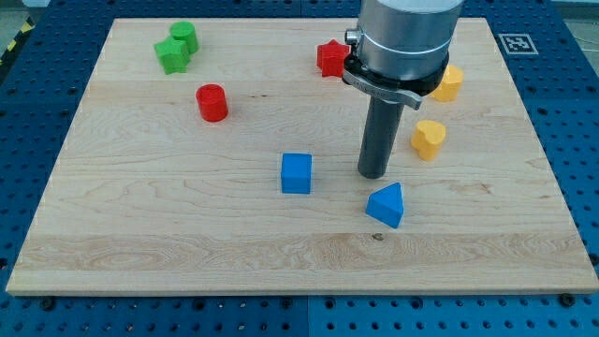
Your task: Move the yellow hexagon towards the top right
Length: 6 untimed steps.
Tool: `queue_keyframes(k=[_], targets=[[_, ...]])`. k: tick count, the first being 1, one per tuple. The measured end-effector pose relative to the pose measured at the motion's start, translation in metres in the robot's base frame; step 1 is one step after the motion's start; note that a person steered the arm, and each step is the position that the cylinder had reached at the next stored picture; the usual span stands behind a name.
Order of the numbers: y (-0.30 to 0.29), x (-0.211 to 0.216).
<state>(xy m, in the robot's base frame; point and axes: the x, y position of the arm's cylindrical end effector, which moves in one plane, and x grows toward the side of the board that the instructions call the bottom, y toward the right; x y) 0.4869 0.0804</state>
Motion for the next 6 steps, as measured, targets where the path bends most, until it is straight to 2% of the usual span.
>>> queue_keyframes(k=[3, 4, 5, 6], targets=[[0.039, 0.028], [0.052, 0.016], [0.093, -0.026], [0.126, -0.036]])
